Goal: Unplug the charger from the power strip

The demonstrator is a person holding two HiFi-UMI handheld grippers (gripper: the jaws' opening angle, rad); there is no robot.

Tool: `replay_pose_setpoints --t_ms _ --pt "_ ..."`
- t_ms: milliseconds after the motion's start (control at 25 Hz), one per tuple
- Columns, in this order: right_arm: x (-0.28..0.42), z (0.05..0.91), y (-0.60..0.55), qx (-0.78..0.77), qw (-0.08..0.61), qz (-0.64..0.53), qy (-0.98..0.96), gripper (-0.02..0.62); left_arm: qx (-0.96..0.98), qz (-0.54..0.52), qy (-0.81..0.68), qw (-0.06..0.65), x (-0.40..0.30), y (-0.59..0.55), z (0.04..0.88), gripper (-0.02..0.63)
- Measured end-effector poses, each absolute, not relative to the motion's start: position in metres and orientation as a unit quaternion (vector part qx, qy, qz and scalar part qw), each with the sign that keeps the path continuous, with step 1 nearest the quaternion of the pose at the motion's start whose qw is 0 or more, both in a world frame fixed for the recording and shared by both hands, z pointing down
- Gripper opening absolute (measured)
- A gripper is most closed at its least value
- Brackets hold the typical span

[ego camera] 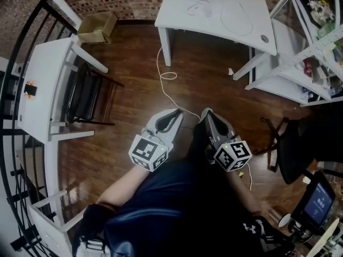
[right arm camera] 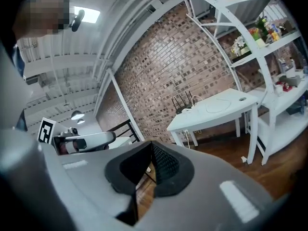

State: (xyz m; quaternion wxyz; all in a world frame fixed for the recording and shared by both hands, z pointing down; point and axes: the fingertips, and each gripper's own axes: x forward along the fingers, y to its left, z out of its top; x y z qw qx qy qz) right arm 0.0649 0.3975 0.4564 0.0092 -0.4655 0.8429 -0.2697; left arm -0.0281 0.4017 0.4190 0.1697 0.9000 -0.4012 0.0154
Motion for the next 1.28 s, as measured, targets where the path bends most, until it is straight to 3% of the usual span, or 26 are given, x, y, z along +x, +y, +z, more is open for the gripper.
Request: replay_pose_setpoints --t_ms 440,840,1280 --pt "0.150 0.418 0.136 -0.407 -0.017 -0.247 0.879 0.011 0.876 -0.006 -0.455 0.161 0.072 0.164 0.369 0.029" --pt "0.151 0.426 0.049 -0.436 -0.025 -0.258 0.862 0.011 0.864 0.003 -0.474 0.168 0.046 0.075 0.378 0.031" --pt "0.131 0.431 -0.057 -0.524 -0.036 -0.229 0.820 0.011 0.908 -0.007 -0.379 0.177 0.017 -0.035 0.382 0.032"
